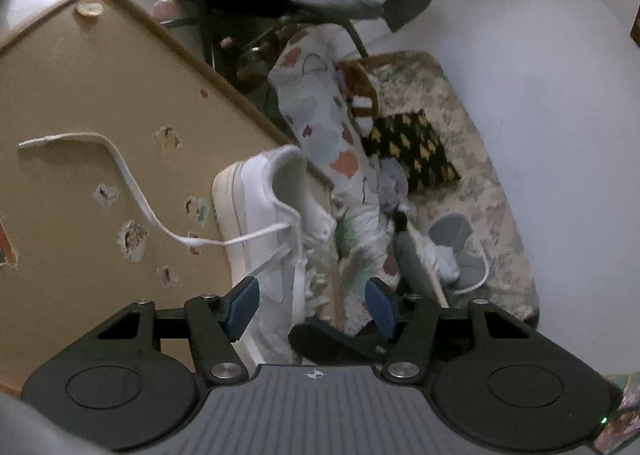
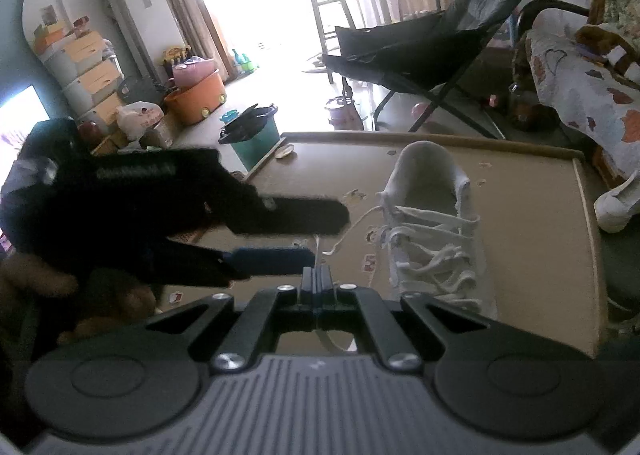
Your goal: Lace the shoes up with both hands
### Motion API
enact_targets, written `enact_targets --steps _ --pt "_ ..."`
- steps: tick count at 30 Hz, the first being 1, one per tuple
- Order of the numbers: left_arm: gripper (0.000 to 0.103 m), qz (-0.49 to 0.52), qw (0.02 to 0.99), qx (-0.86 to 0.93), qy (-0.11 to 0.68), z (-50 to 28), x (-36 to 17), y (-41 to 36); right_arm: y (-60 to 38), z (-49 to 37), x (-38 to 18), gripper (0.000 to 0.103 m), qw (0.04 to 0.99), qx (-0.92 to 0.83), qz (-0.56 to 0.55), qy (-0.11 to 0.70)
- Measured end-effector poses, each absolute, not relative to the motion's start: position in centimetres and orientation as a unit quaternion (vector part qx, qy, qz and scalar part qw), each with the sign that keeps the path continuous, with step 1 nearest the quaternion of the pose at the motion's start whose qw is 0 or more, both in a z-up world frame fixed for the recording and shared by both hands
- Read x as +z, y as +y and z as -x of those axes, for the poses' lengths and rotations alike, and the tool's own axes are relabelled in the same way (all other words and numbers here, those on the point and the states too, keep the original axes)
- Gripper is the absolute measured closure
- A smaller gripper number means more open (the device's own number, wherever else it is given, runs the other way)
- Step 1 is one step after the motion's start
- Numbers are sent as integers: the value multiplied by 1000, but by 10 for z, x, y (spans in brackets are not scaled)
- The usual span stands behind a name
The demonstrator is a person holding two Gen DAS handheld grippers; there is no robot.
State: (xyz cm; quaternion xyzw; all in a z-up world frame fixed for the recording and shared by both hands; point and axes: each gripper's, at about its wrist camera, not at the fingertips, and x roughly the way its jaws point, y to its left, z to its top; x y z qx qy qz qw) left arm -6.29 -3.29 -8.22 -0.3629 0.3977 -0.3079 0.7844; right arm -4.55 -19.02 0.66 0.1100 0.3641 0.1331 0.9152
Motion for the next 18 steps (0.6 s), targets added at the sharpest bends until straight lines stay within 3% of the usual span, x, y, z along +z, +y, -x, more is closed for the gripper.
enact_targets --steps 2,4,5,10,18 --pt "56 360 786 -307 397 60 -85 -35 -189 46 7 102 915 138 -109 364" --pt "86 348 791 -306 400 56 -86 -36 -188 47 7 102 914 141 -108 364" --pt "90 342 793 -306 400 55 -86 -36 -188 47 7 102 914 143 -108 363" --pt "97 321 804 -304 397 47 -81 -35 -188 48 8 102 913 144 -109 366" --pt "99 253 835 -304 383 46 -63 -29 -190 49 8 100 910 144 -116 371"
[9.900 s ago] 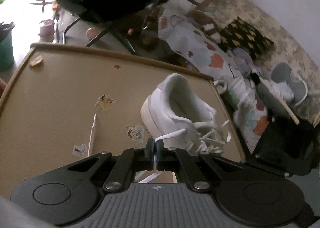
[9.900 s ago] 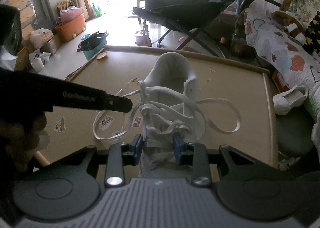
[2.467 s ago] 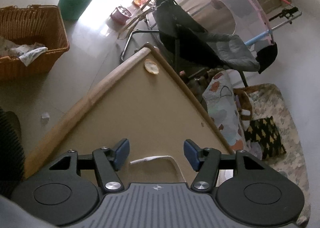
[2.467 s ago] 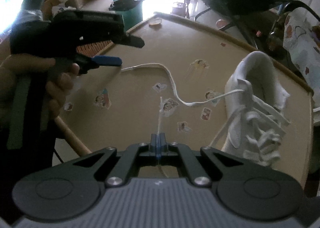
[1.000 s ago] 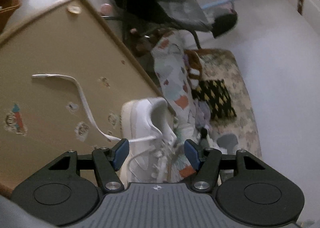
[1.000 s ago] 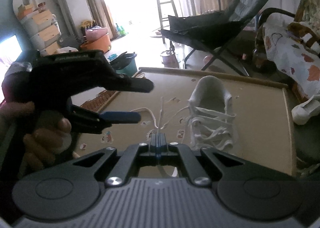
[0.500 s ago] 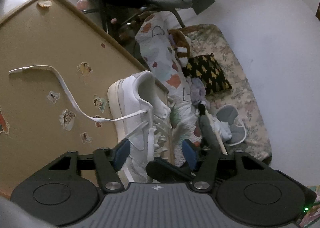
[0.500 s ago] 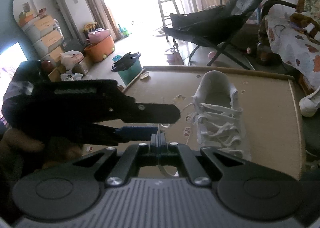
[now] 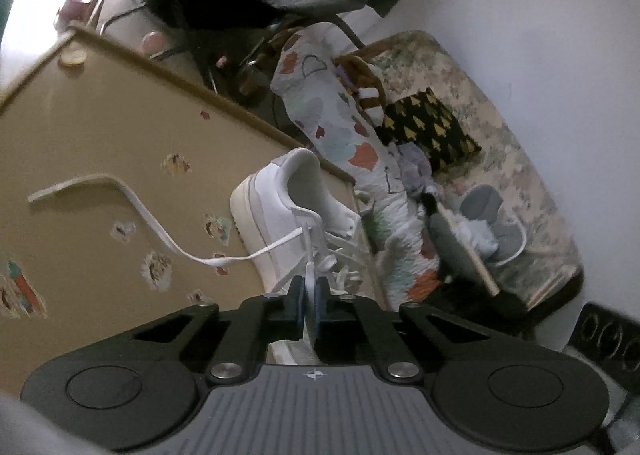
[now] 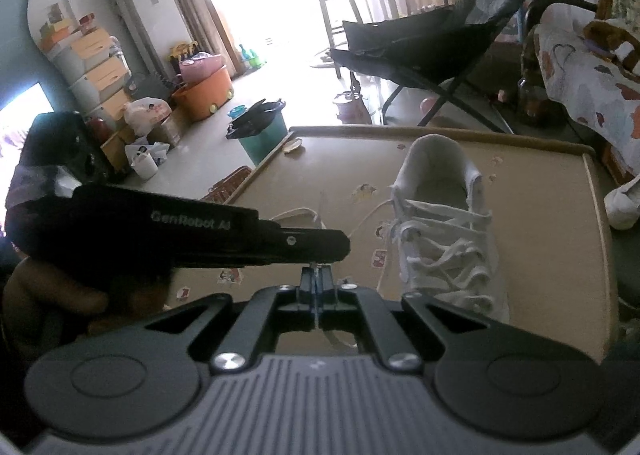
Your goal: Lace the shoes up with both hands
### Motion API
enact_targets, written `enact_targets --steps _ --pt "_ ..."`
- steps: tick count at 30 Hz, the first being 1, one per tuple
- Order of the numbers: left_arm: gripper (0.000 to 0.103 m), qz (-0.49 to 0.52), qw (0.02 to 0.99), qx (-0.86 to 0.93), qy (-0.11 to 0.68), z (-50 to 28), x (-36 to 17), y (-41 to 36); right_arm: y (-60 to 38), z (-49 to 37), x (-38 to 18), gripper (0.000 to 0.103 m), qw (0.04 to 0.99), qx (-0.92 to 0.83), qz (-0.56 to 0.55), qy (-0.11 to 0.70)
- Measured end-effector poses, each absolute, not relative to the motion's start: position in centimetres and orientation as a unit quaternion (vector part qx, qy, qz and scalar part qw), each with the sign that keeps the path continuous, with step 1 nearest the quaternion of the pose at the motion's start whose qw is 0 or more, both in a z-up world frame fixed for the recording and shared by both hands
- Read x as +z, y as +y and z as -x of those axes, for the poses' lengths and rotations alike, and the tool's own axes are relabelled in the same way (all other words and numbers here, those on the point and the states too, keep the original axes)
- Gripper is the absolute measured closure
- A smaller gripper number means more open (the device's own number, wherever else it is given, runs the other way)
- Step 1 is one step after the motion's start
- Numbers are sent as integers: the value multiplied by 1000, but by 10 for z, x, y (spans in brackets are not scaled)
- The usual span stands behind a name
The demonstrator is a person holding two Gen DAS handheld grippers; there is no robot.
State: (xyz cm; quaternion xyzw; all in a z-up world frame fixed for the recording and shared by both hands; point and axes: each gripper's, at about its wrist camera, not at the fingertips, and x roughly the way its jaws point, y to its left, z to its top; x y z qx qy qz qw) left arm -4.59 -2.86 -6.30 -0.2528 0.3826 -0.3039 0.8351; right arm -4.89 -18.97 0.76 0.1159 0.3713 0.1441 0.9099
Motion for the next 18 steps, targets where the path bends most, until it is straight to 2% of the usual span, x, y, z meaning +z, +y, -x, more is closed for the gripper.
enact_targets --steps 8,18 --pt "99 140 875 -312 344 30 -27 -24 -211 53 13 97 907 113 -132 383" --pt "99 -103 877 -366 293 -20 24 -55 -252 44 9 84 920 -15 -151 361"
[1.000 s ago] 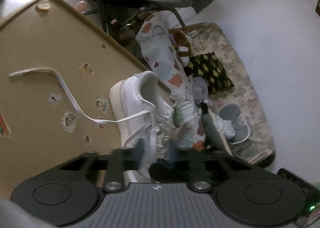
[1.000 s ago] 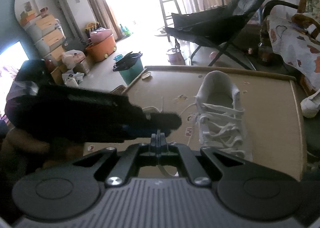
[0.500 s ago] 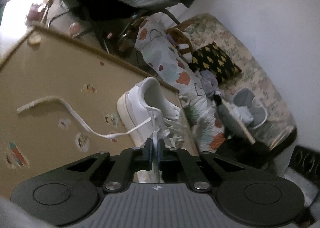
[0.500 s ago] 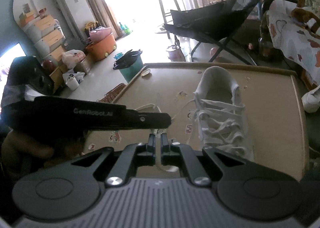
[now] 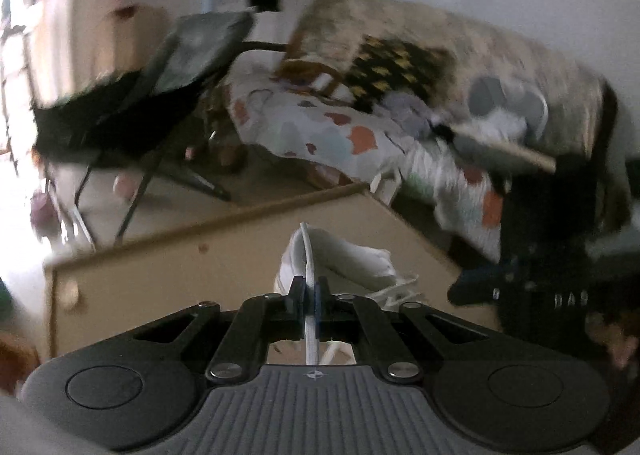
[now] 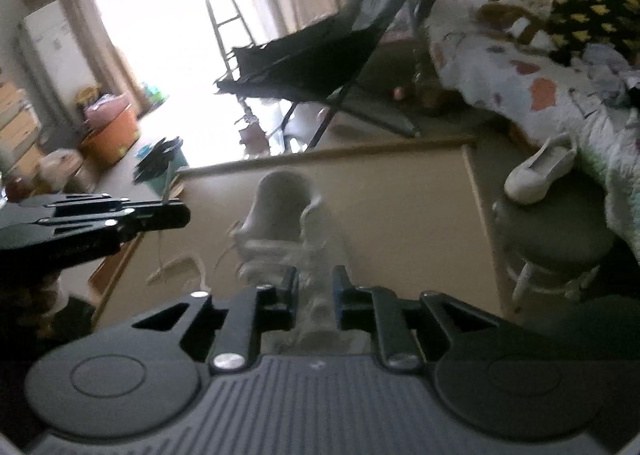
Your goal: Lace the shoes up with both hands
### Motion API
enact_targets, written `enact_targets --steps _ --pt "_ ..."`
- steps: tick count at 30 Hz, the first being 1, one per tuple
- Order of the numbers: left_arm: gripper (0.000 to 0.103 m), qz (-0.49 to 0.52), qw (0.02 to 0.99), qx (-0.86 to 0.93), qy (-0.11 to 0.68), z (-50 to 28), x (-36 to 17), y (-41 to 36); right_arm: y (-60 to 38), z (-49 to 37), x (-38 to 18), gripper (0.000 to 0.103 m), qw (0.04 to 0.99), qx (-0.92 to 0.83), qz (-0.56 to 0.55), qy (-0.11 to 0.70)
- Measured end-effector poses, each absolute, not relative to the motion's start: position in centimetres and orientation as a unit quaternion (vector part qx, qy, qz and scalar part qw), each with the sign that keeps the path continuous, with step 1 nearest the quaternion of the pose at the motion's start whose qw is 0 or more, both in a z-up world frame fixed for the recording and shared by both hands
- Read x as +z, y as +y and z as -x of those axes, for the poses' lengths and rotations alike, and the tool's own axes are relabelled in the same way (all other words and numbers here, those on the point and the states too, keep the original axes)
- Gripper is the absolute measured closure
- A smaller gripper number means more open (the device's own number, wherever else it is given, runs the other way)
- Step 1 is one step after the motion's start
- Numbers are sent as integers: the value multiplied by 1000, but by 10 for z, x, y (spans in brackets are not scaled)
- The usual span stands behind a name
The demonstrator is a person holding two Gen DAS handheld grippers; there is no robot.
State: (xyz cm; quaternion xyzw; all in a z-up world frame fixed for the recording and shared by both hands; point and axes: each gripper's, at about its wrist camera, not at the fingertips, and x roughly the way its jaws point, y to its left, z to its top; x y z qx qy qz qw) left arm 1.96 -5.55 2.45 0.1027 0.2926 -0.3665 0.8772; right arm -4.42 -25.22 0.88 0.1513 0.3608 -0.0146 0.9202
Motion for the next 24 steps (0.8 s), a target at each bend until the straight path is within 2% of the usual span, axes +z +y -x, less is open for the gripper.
enact_targets --steps 10,15,19,24 --pt "99 -269 815 -427 286 -61 32 -104 -218 13 -8 82 928 -12 -12 372" --pt "99 -331 777 -447 296 -68 21 -120 -214 6 -14 83 928 -8 9 372" --pt "99 -393 750 -458 271 -65 17 -130 -221 6 -16 87 928 5 -14 371" --pt "99 -464 713 -468 241 -57 15 -141 -247 9 -15 88 923 6 -117 367"
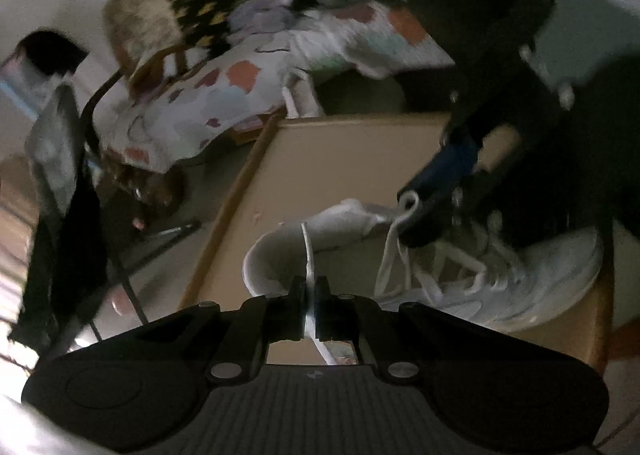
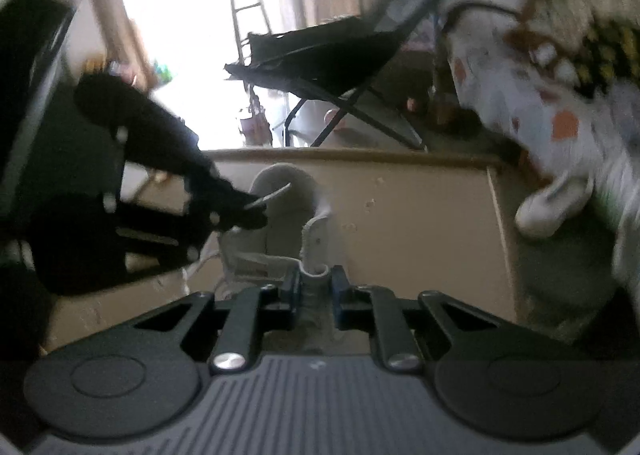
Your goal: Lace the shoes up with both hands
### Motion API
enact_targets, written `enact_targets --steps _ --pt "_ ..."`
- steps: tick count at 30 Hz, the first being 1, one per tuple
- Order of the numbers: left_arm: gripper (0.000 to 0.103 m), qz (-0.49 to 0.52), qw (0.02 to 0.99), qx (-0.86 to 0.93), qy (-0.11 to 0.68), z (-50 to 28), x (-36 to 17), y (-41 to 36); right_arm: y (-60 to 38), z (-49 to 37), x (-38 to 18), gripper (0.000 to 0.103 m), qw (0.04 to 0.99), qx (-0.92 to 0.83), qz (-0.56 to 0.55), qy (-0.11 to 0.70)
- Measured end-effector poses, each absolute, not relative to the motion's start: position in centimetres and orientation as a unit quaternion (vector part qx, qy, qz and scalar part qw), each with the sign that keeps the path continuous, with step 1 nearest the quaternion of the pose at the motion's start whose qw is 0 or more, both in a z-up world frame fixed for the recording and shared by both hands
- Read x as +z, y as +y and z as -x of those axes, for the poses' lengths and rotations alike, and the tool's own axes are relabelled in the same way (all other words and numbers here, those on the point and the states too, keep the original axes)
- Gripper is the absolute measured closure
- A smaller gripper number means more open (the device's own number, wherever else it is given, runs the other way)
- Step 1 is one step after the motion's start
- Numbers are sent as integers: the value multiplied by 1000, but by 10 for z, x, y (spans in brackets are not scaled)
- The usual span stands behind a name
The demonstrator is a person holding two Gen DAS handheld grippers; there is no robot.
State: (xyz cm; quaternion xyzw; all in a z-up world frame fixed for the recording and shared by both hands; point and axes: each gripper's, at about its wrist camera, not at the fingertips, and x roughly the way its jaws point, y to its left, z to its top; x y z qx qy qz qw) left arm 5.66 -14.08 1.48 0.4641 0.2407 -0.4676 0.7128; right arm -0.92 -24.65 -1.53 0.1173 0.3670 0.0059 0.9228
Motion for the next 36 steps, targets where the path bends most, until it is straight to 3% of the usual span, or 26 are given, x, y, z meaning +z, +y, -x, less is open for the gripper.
enact_targets --steps 7,14,36 --pt "100 -524 658 -501 204 -47 16 -149 -279 14 -25 88 898 12 -257 358" --pt "101 -588 595 -529 144 -31 18 -146 -294 17 -35 87 878 17 -327 350" --pt "101 -565 581 -578 98 -15 21 -135 -309 16 -47 87 863 29 -372 340"
